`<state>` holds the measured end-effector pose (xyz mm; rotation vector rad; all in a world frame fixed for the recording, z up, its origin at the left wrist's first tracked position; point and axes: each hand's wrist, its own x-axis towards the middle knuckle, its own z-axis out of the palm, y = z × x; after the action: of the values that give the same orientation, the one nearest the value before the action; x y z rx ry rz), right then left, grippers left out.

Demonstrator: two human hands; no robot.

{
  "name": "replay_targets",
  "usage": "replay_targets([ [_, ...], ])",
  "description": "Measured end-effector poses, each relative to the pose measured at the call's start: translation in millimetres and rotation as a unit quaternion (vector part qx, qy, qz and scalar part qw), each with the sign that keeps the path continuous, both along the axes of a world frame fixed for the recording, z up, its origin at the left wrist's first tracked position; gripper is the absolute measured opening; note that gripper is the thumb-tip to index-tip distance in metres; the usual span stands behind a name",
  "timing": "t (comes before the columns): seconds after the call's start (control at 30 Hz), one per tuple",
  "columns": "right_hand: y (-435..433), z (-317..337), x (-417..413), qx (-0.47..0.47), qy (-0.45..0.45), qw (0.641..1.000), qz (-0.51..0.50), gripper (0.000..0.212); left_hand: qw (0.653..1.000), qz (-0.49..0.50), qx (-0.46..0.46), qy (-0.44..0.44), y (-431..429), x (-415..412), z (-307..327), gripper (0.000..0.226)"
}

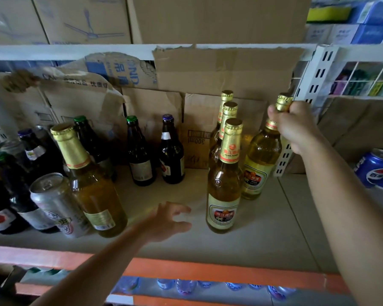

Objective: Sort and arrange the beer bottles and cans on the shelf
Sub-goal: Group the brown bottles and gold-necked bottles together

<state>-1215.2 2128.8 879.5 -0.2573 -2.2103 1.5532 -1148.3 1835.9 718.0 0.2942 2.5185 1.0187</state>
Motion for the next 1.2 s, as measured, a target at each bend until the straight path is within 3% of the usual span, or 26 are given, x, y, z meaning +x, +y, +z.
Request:
replay_targets([
  [0.23, 1, -6, -12, 0.015, -0.008, 1.000, 0.011, 0.014, 0.997, -0.019, -0.059, 0.051, 22, -12, -2, 0.065],
  [0.53, 5, -3, -24, 0.054, 0.011, 0.998, 0.021, 0.027, 0.998, -0.010, -0.056, 0.024, 34, -29, -8, 0.067],
  [0.67, 5, -6, -33, 0.077, 0.024, 0.996, 0.042, 0.018, 0.997, -0.012, -0.070, 0.022, 33, -33, -12, 0.068],
  [0.93, 1, -19, -47, 0.095, 0.051, 0.991, 0.084, 0.023, 0.993, -0.019, -0.102, 0.048, 29, -33, -14, 0.063],
  [1.2, 2, -10, -56, 0.117, 0.002, 0.985, 0.125, 0.025, 0.993, -0.009, -0.111, 0.047, 20, -31, -12, 0.063],
])
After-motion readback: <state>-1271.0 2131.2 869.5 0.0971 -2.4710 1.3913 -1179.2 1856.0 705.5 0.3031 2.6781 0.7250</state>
